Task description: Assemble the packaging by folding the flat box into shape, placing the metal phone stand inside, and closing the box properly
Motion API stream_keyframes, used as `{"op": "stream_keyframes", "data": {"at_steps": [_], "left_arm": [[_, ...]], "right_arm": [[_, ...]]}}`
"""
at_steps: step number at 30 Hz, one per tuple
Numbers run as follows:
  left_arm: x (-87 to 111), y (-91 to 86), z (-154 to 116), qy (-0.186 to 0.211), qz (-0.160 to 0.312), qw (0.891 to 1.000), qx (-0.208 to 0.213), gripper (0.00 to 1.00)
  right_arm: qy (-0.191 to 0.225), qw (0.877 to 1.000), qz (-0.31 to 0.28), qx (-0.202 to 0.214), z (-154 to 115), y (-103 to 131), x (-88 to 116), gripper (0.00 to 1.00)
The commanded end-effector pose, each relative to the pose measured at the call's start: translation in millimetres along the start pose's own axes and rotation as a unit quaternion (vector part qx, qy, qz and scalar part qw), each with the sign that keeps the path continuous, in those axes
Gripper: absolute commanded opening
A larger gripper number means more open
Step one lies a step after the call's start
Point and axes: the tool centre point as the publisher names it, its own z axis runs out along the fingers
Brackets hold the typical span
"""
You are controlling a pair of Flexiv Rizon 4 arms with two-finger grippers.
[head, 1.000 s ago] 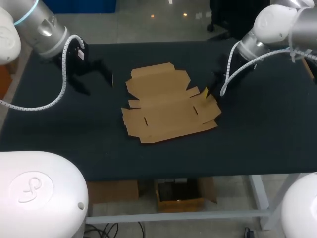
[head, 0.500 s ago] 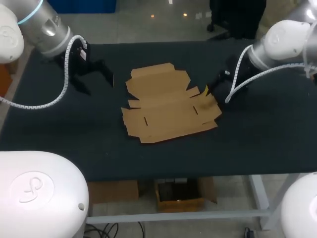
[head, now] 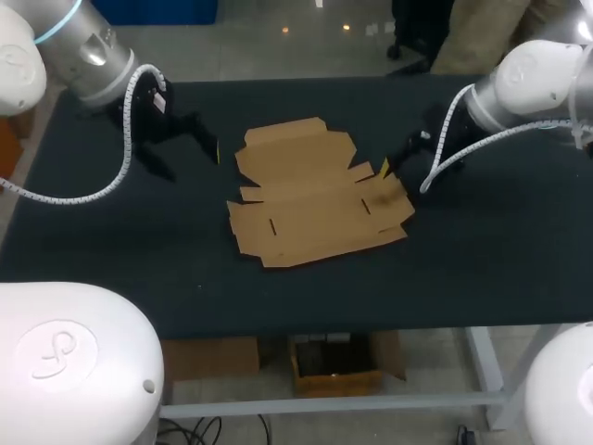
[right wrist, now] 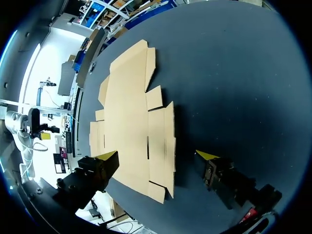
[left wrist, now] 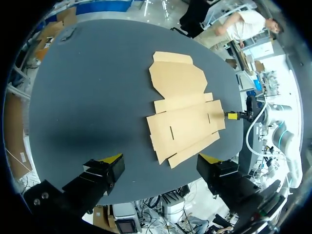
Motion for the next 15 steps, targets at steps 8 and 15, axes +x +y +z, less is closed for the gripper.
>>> {"op": "stream_keyframes", "data": {"at_steps": [8,15], "left_arm": [[-2.2,4.4,2.9,0.011,0.013,0.999,-0.034,1.00],[-1.7,9.5,7.9,0.010,0.019,0.999,-0.049,1.00]], "right_arm": [[0.010,0.998,0.009,0.054,10.1,20.4,-15.6,0.51],[0.025,0.997,0.005,0.076,30.4,30.5,-16.9,0.40]]}}
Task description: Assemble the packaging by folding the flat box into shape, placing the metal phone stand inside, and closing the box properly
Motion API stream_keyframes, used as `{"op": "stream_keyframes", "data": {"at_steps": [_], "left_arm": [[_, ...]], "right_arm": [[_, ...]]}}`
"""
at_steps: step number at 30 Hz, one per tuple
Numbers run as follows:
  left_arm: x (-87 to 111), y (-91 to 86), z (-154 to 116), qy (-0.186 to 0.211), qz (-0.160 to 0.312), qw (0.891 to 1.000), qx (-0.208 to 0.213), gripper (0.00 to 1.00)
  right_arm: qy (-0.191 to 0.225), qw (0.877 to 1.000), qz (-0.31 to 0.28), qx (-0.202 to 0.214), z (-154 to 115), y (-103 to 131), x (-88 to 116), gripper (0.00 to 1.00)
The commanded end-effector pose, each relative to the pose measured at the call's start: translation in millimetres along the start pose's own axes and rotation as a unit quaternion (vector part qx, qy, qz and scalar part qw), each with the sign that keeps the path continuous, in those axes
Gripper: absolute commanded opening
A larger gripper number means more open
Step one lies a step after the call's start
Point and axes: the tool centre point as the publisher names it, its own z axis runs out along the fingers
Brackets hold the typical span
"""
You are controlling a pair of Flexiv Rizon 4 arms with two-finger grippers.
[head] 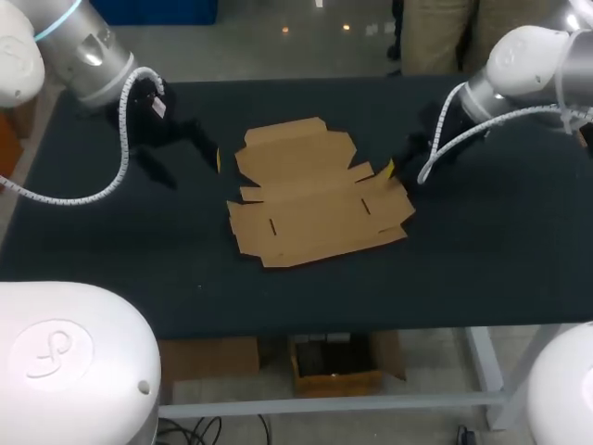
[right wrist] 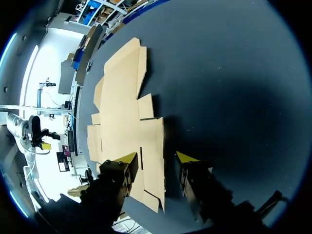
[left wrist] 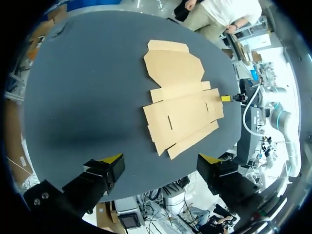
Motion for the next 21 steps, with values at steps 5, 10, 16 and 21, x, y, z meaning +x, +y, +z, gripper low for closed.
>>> {"op": "stream_keyframes", "data": {"at_steps": [5,10,16,21], "left_arm": [[-1.7,0.4,2.7,-0.007,-0.005,1.000,-0.005,1.00],[-1.9,2.5,5.3,-0.012,-0.005,1.000,-0.006,1.00],[-6.2,4.4,5.5,-0.008,-0.013,1.000,-0.013,1.00],[-9.5,8.9,4.6,-0.008,-0.016,1.000,-0.020,1.00]], "right_arm": [[0.016,0.998,-0.003,0.054,18.8,13.7,-6.7,0.37],[0.025,0.998,-0.004,0.057,22.8,15.5,-7.6,0.11],[0.036,0.999,-0.005,0.040,22.2,7.5,-3.8,0.00],[0.051,0.999,0.005,0.010,21.8,-12.4,-1.9,0.00]]}}
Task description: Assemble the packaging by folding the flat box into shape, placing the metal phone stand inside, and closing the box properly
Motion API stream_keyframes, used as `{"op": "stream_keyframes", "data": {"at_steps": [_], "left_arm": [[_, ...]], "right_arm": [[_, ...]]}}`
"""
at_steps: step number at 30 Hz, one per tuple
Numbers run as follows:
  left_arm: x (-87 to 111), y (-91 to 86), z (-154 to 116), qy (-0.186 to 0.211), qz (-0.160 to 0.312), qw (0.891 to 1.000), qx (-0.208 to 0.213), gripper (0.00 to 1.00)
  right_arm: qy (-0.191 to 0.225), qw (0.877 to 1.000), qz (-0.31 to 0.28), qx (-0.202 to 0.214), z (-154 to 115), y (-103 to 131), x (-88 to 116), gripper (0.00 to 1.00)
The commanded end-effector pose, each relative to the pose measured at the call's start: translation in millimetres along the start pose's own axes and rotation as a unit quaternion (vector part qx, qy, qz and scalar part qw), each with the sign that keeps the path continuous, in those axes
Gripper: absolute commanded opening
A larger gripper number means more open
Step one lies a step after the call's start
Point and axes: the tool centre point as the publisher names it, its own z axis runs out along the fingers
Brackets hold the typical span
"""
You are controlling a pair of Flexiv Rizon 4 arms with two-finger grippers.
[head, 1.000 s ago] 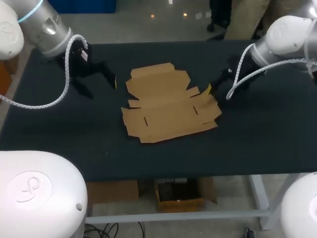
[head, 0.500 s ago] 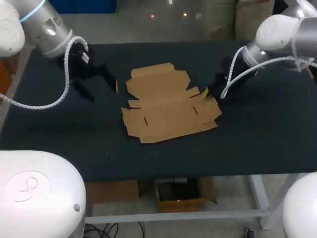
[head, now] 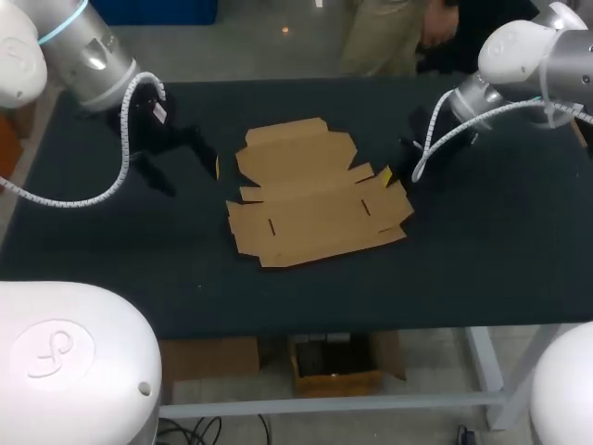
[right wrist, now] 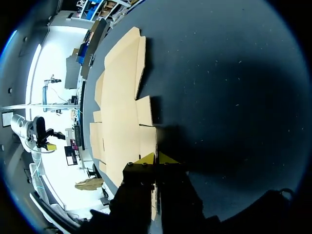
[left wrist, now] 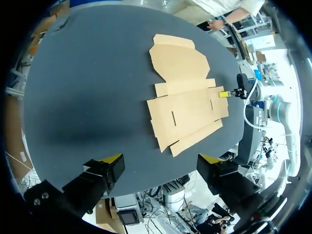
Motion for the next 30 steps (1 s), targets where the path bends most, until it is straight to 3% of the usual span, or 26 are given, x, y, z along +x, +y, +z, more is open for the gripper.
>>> {"op": "stream_keyframes", "data": {"at_steps": [1,16,30], "left_arm": [[-3.3,2.0,-2.5,0.000,-0.003,1.000,-0.004,1.00],[-8.6,5.2,1.8,0.000,-0.002,1.000,-0.015,1.00],[-9.9,7.2,3.4,0.001,-0.003,1.000,-0.018,1.00]], "right_arm": [[0.011,0.999,0.004,-0.034,0.5,-22.6,-1.3,0.00],[0.003,0.990,0.041,-0.132,11.8,-64.7,12.5,0.00],[0.012,0.989,0.044,-0.138,7.0,-82.2,8.4,0.00]]}}
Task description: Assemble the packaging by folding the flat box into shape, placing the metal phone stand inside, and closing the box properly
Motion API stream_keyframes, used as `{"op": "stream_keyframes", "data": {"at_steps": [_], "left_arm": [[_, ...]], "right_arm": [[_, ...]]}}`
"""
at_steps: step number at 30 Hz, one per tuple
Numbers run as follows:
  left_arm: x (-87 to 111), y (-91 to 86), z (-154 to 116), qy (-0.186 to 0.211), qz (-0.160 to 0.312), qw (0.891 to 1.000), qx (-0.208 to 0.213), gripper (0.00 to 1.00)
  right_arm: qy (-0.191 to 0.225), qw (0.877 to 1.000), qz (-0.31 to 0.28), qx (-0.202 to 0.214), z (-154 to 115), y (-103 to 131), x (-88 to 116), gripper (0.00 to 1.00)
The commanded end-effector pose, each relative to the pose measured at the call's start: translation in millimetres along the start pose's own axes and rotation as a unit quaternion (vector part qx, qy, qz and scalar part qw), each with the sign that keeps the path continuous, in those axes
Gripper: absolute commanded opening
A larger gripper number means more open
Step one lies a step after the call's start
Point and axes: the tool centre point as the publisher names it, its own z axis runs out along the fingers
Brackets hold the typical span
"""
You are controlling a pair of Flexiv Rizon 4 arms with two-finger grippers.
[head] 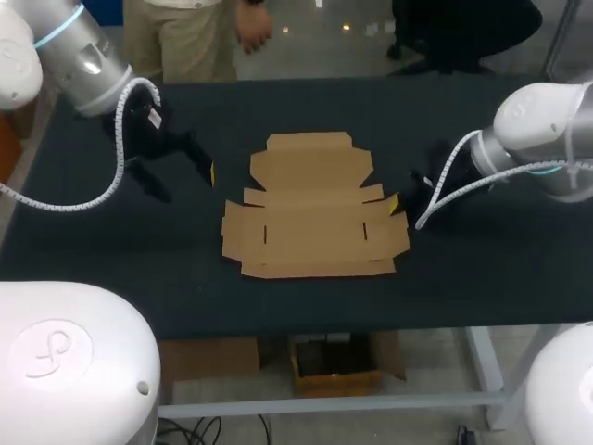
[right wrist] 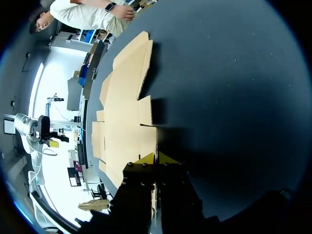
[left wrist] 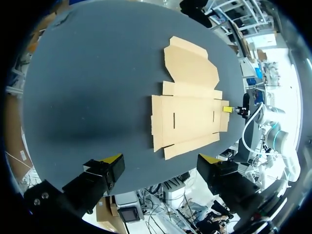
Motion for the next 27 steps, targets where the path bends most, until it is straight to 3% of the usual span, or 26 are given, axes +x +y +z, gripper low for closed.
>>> {"op": "stream_keyframes", "data": {"at_steps": [1,12,27], "left_arm": [[0.2,-0.3,-0.1,-0.001,-0.001,1.000,-0.002,1.00],[5.2,2.1,1.5,-0.003,0.001,1.000,-0.002,1.00],[6.0,3.1,2.2,-0.003,-0.002,1.000,-0.002,1.00]], "right_arm": [[0.009,1.000,-0.002,-0.024,-5.2,-7.1,-3.0,0.00],[0.044,0.999,-0.011,0.009,-11.0,-4.1,-7.4,0.00],[0.040,0.999,-0.006,0.016,-10.6,-11.6,-10.1,0.00]]}}
